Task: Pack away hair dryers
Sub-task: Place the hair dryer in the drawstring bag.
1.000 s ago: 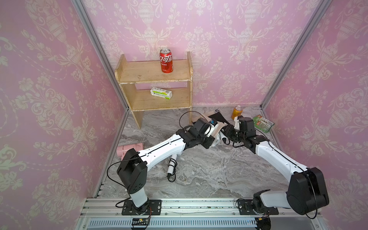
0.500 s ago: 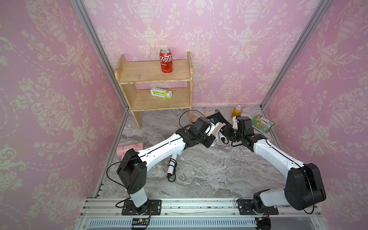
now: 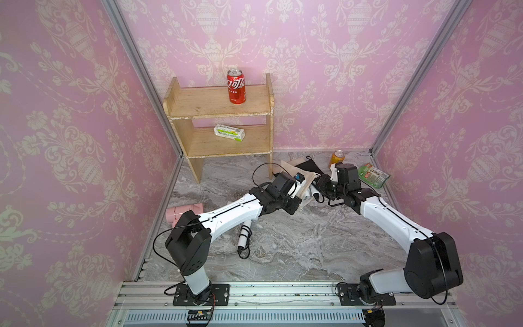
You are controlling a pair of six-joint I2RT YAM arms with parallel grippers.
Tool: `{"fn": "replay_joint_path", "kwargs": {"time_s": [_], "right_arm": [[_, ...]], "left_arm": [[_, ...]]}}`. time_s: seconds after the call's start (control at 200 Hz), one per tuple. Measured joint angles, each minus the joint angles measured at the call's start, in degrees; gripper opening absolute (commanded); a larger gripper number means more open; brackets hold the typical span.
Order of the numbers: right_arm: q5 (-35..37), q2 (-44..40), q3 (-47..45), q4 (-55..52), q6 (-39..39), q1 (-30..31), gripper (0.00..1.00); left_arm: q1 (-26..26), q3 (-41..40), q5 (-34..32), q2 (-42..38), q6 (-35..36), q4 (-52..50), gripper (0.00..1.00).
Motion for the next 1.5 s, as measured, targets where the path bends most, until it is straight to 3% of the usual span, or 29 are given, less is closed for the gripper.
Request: {"fn": "replay_joint_path", "kwargs": {"time_s": [0.5, 0.876, 1.156, 1.496], "right_arm": [[1.27, 2.93, 0.35, 0.28, 0.11, 2.36, 0.33], [0.57, 4.11, 0.92, -0.42, -0.59, 2.36, 0.47], [-1.51, 5.75, 0.92, -3.72, -5.86, 2.36, 0.62], [-3.28, 6.14, 0.90, -6.49, -12.41, 2.36, 0.73]], "left_arm": [[-0.04, 3.82, 2.10, -1.75, -1.25, -0.70, 0.00], [1.05, 9.16, 2.10, -0.20, -1.22, -3.78, 0.00], [2.58, 10.49, 2.08, 0.39, -1.22, -3.98, 0.00], [2.95, 10.49, 2.10, 0.48, -1.22, -4.68, 0.00]]}}
